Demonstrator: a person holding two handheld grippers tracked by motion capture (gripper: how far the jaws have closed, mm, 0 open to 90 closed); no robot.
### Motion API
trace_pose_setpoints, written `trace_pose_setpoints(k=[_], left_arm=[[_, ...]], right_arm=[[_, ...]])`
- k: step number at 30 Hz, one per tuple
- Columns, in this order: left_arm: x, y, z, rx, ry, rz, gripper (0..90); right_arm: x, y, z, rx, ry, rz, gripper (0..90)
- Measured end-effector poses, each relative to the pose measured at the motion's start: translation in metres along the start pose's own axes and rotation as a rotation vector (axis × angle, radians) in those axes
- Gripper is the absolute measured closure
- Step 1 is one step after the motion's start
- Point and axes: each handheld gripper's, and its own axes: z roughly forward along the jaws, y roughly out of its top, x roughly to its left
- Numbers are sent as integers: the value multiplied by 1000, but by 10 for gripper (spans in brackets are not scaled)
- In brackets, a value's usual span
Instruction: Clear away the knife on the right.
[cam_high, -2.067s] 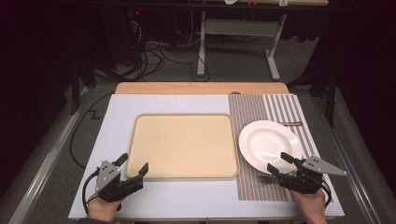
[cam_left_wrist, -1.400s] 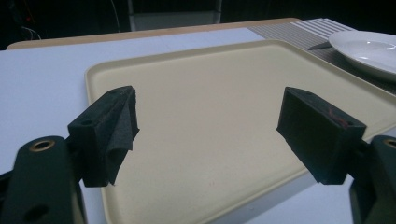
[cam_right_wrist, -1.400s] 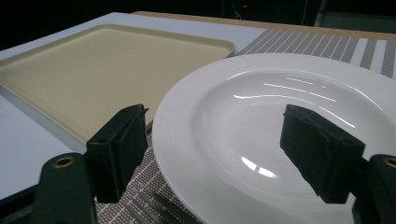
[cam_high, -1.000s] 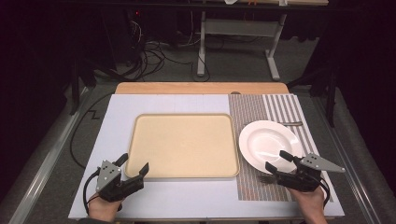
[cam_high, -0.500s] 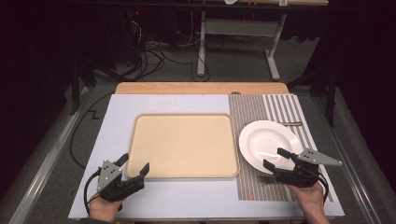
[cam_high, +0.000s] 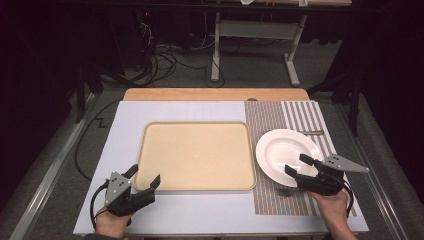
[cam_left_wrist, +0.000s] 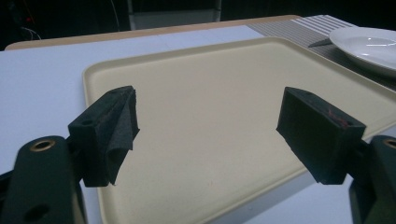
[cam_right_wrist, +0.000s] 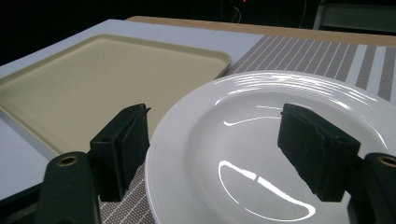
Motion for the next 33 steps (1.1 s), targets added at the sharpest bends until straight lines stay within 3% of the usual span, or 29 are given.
trace_pose_setpoints(k=[14, 26, 33], left_arm=[[0, -1, 0, 6, 2, 5, 214], [-1, -2, 1, 6, -3, 13, 214], [-1, -2, 0, 10, -3, 15, 215]], right_arm=[[-13, 4, 4, 29, 4, 55, 285], [-21, 10, 13, 65, 2, 54, 290], [-23, 16, 14, 58, -12, 45, 301]])
